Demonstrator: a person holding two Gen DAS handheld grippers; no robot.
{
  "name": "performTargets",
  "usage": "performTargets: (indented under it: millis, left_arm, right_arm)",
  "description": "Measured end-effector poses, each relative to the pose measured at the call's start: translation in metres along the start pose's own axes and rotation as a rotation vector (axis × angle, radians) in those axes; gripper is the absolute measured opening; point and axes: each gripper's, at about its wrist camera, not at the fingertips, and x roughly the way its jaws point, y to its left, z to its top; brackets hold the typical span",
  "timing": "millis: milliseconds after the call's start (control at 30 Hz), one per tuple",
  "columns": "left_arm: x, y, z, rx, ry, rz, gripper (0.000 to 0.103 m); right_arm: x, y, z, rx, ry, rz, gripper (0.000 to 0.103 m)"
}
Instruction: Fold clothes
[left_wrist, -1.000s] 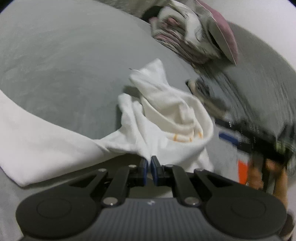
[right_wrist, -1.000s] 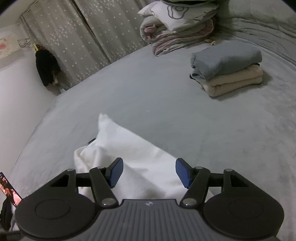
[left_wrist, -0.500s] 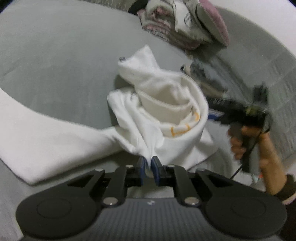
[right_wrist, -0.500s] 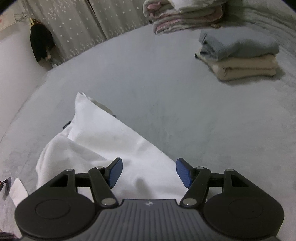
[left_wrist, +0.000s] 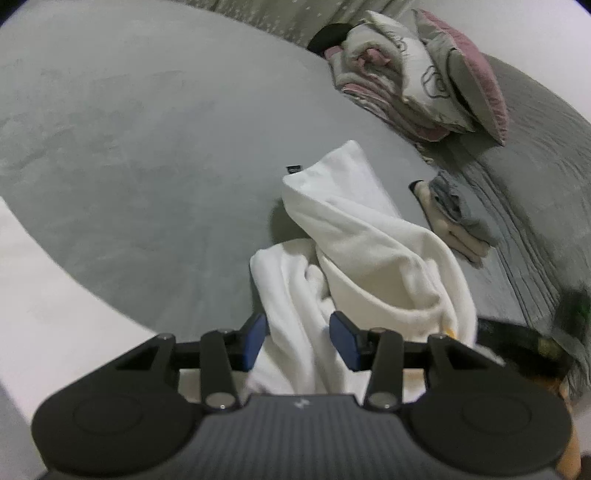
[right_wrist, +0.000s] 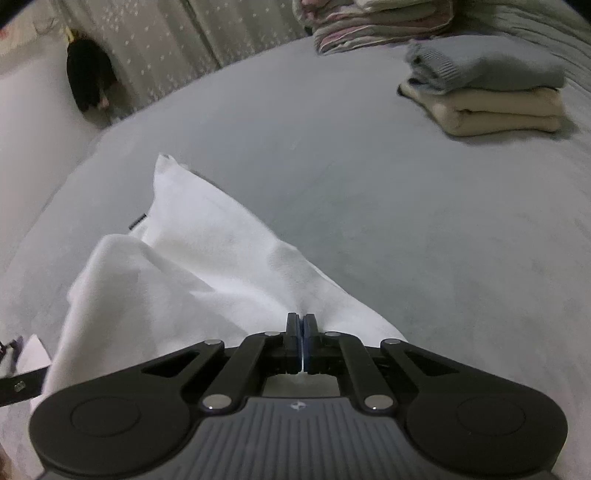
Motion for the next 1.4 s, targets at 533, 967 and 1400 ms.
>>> performTargets:
  millis: [533, 967, 1400]
  left_arm:
    - [0.048, -0.006, 0.012, -0.048, -0.023, 0.047, 0.013]
    - [-0.04, 0.016, 0.026, -0.073, -0.249, 0.04, 0.013]
    - [-0.065, 0.094, 0.017, -0.136, -0.106, 0.137, 0.013]
  right_arm:
    - [-0.135, -0.012, -0.047, -0.067, -0.067, -0.089, 0.004]
    - [-0.171, 0.016, -0.099, -0.115, 0.118, 0.042, 0.004]
    - [-0.13, 0.077, -0.072, -0.248, 0.147, 0.147, 0.034]
